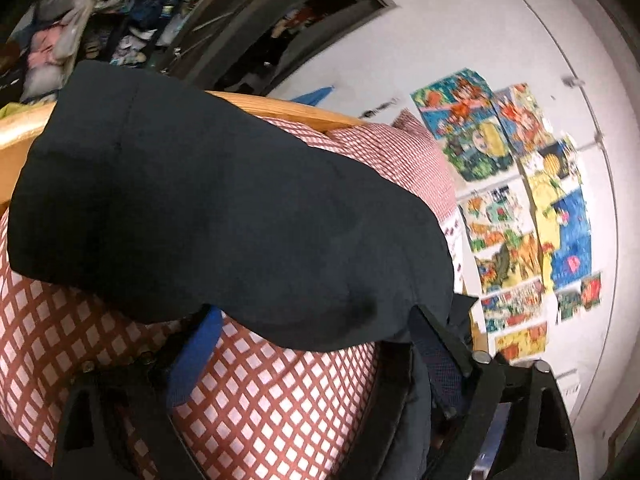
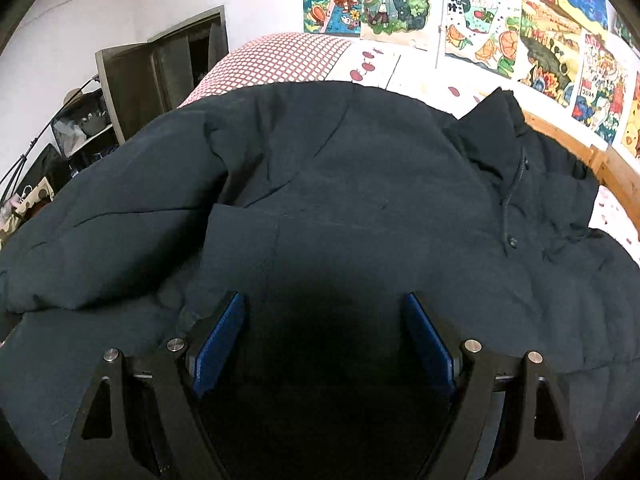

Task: Fold large clothes
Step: 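Grasp the other sleeve with the left gripper and lift it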

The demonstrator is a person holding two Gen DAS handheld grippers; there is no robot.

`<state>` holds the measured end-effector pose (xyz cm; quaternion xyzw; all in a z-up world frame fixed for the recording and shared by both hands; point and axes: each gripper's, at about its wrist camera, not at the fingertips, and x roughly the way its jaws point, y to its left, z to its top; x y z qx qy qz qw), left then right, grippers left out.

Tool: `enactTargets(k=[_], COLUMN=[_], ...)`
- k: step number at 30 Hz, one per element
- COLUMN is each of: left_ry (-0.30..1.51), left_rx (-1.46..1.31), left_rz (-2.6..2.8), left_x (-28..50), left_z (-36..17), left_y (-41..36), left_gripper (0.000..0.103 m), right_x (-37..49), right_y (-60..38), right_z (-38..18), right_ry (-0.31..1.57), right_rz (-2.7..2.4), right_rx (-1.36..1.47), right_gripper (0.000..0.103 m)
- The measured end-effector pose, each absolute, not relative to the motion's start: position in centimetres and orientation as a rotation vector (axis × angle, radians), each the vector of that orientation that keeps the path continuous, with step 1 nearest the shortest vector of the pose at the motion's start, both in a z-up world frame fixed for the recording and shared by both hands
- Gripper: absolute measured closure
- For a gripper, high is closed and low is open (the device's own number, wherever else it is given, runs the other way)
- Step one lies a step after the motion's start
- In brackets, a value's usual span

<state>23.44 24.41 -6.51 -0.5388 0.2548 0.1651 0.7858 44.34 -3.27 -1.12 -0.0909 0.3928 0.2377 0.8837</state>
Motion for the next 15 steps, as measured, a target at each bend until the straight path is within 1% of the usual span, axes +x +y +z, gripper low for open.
enactTargets(k=[1,2,4,5,7,9,10,13,15], left_ry=[0.544,0.537,0.525,0.518,0.5,0.478,0.468,0.436,0.394], left_rx=[-1.174,-1.187,-1.208,-1.217,-1.217,-1.174,-1.13,-0.971,-0.823], left_rz=[0.366,0.38,0.414,0.418,0.42,0.423,0.431,0.45,0.456], left_x=[23.2,23.2,22.9,22.7,22.8,23.0,23.1,23.7,24.0], left_z=[-6.8,-7.1,-7.7,-8.0,-8.0,-7.2,-6.4,-3.4,-0.3], left_y=[24.8,25.1,25.4,25.6,25.6,25.4,25.0,23.8,22.6], left_gripper=[0.029,0.036,0.065,0.07,0.086,0.094,0.095,0.096,0.097], right_x=[44.3,44.5,44.4,44.5,44.4,44.5,44.4,44.4,44.4], right_y=[-3.3,-3.2,-3.3,-3.3,-3.5,-3.6,-3.6,-3.7,-3.8], right_z=[-1.4,-1.6,-2.0,-2.2,-2.4,-2.6,-2.7,-2.8,-2.6], right_ry=[0.819,0.821,0.821,0.822,0.824,0.824,0.823,0.816,0.809], right_rz=[0.496,0.497,0.502,0.503,0.509,0.512,0.513,0.513,0.515], right_rx=[-0.183,-0.177,-0.163,-0.158,-0.141,-0.132,-0.129,-0.121,-0.115], right_gripper=[0.023,0.023,0.022,0.021,0.021,0.02,0.02,0.02,0.02])
